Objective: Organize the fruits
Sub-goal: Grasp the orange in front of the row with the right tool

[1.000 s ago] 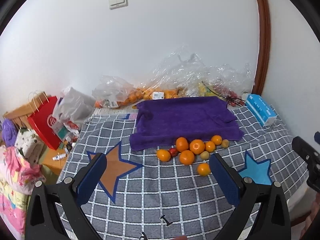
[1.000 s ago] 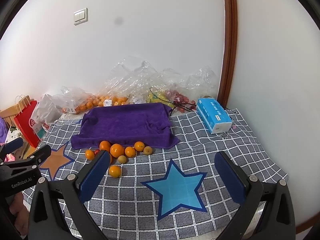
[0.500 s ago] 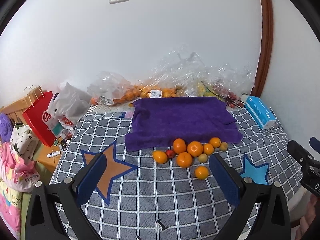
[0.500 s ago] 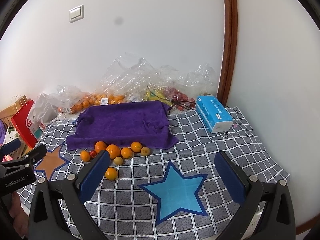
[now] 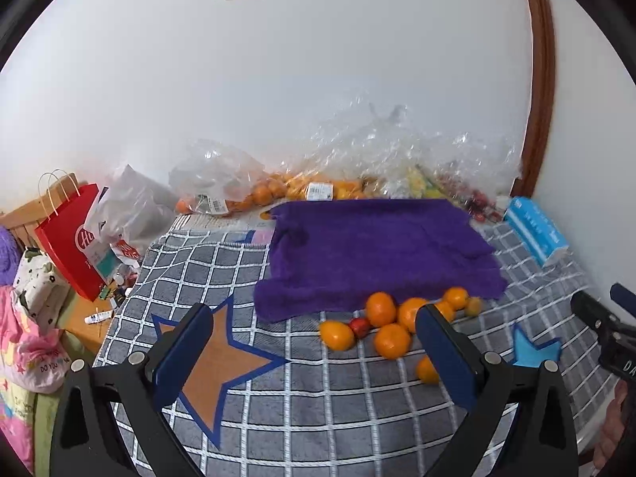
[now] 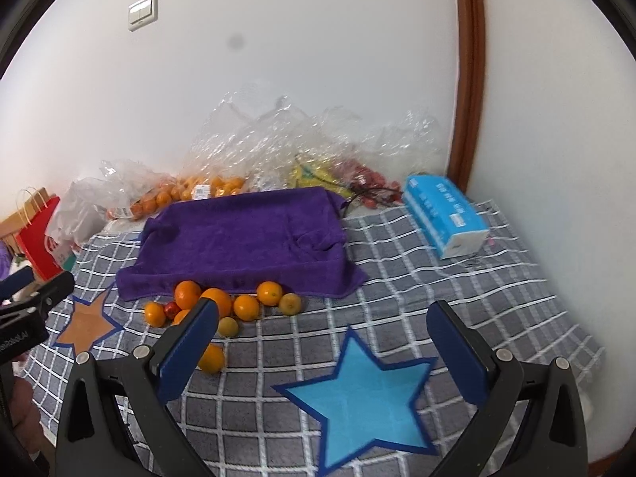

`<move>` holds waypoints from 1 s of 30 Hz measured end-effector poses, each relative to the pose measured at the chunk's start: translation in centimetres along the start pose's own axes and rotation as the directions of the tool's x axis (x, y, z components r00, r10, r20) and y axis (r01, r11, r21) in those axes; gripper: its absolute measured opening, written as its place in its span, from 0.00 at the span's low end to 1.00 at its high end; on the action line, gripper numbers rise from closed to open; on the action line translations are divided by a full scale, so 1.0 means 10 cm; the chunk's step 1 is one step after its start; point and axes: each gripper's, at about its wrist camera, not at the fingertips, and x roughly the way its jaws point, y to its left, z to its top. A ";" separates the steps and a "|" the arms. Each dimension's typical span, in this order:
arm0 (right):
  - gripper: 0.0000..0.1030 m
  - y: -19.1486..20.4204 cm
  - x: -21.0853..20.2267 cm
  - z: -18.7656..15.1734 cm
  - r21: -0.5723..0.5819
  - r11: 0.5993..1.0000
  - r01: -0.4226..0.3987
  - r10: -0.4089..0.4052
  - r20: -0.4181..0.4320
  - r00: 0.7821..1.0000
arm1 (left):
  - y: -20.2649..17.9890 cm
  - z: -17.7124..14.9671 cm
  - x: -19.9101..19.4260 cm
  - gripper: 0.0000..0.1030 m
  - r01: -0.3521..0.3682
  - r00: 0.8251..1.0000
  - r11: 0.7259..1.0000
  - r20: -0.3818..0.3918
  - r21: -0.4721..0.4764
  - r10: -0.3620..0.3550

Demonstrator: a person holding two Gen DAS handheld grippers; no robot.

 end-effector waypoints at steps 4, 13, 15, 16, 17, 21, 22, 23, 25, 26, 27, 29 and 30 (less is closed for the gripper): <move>0.99 0.10 0.22 -0.08 -0.018 1.000 0.001 -0.002 -0.037 0.999 | 0.06 -0.06 0.25 1.00 -0.030 0.997 0.999 -0.068 0.033 0.033; 0.86 0.49 0.67 -0.36 -0.063 0.995 -0.072 0.063 -0.127 0.990 | 0.34 -0.23 0.63 1.00 0.013 0.988 1.000 -0.151 -0.013 -0.015; 0.83 0.59 0.79 -0.41 -0.069 0.993 -0.097 0.084 -0.167 0.982 | 0.41 -0.27 0.69 1.00 0.018 0.987 0.999 -0.161 -0.033 -0.023; 0.82 0.62 0.83 -0.43 -0.064 0.993 -0.102 0.090 -0.175 0.981 | 0.46 -0.29 0.72 1.00 0.020 0.986 0.999 -0.166 -0.042 -0.027; 0.80 0.66 0.88 -0.46 -0.052 0.992 -0.111 0.100 -0.186 0.977 | 0.49 -0.30 0.74 1.00 0.021 0.985 0.999 -0.170 -0.049 -0.029; 0.66 0.79 1.03 -0.53 -0.042 0.987 -0.153 0.139 -0.242 0.960 | 0.62 -0.38 0.85 1.00 0.021 0.980 0.997 -0.197 -0.078 -0.037; 0.64 0.83 1.05 -0.54 -0.053 0.987 -0.153 0.135 -0.247 0.960 | 0.65 -0.40 0.87 0.99 0.026 0.978 0.996 -0.206 -0.086 -0.043; 0.62 0.86 1.06 -0.55 -0.064 0.986 -0.154 0.133 -0.250 0.959 | 0.68 -0.41 0.89 0.99 0.032 0.976 0.995 -0.213 -0.089 -0.051; 0.58 0.93 1.09 -0.58 -0.086 0.983 -0.162 0.135 -0.258 0.957 | 0.70 -0.43 0.93 0.97 0.048 0.972 0.995 -0.227 -0.092 -0.068; 0.56 0.96 1.11 -0.59 -0.092 0.982 -0.165 0.136 -0.261 0.956 | 0.70 -0.44 0.94 0.96 0.058 0.970 0.994 -0.231 -0.091 -0.078; 0.56 0.98 1.11 -0.59 -0.094 0.981 -0.169 0.139 -0.266 0.954 | 0.71 -0.45 0.96 0.96 0.066 0.969 0.994 -0.234 -0.089 -0.085; 0.51 1.02 1.13 -0.61 -0.100 0.979 -0.179 0.146 -0.277 0.950 | 0.70 -0.45 0.96 0.96 0.072 0.969 0.994 -0.232 -0.078 -0.088; 0.50 1.03 1.14 -0.62 -0.103 0.978 -0.182 0.147 -0.281 0.948 | 0.70 -0.45 0.96 0.95 0.072 0.970 0.995 -0.228 -0.074 -0.087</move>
